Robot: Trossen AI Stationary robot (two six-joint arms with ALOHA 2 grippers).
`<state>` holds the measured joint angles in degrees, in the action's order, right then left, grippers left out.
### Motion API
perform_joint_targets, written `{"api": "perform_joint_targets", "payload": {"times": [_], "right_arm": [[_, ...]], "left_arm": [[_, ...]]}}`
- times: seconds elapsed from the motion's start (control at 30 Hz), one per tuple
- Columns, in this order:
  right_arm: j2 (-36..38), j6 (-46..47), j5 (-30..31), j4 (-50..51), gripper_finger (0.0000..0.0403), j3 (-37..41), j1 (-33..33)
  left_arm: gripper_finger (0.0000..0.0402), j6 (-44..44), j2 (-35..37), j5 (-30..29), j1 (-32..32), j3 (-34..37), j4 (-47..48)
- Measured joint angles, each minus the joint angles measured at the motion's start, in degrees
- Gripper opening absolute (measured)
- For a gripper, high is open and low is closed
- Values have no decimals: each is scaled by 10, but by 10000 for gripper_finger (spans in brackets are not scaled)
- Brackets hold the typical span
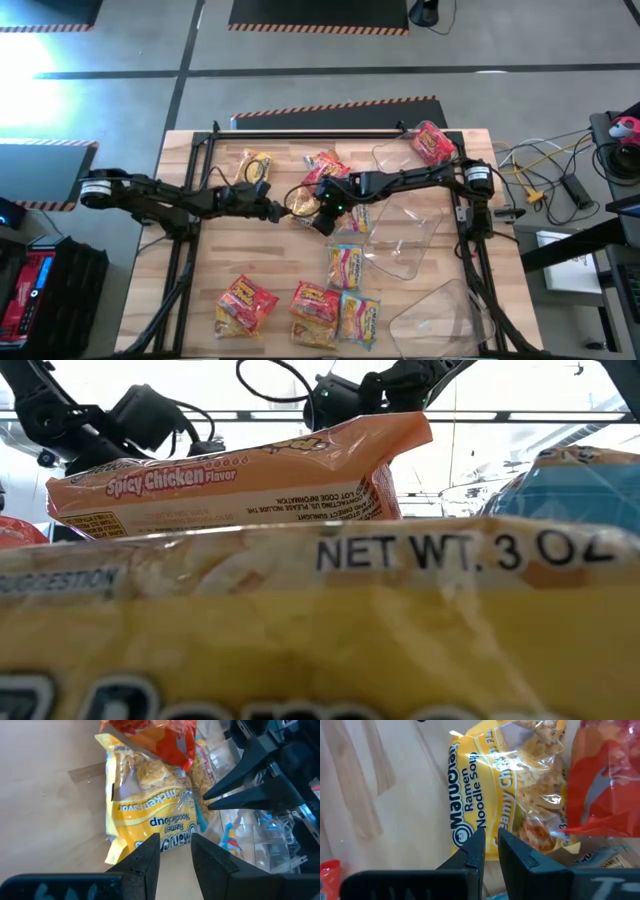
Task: Sort Maruchan noodles
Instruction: Put the yellow noodle pack into the middle transparent bin
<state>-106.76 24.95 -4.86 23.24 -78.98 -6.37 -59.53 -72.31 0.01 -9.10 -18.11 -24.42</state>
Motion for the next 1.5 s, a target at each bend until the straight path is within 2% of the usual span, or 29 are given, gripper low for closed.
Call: {"api": "perform_joint_targets", "payload": {"times": [0.67,0.93,1.13,1.37,1.5], "right_arm": [[-44,17,0,2,38,3,-2],[-48,17,-1,28,38,3,-2],[-48,15,-1,27,38,3,-2],[-48,10,-1,32,38,3,-2],[-56,9,-1,42,38,4,-2]], "left_arm": [[93,-6,-2,5,-1,0,17],[97,-6,-21,6,-1,0,-5],[132,-10,-63,10,-1,-4,-73],[195,-10,-113,21,-2,-30,-75],[223,-5,-119,39,-2,-42,-76]]}}
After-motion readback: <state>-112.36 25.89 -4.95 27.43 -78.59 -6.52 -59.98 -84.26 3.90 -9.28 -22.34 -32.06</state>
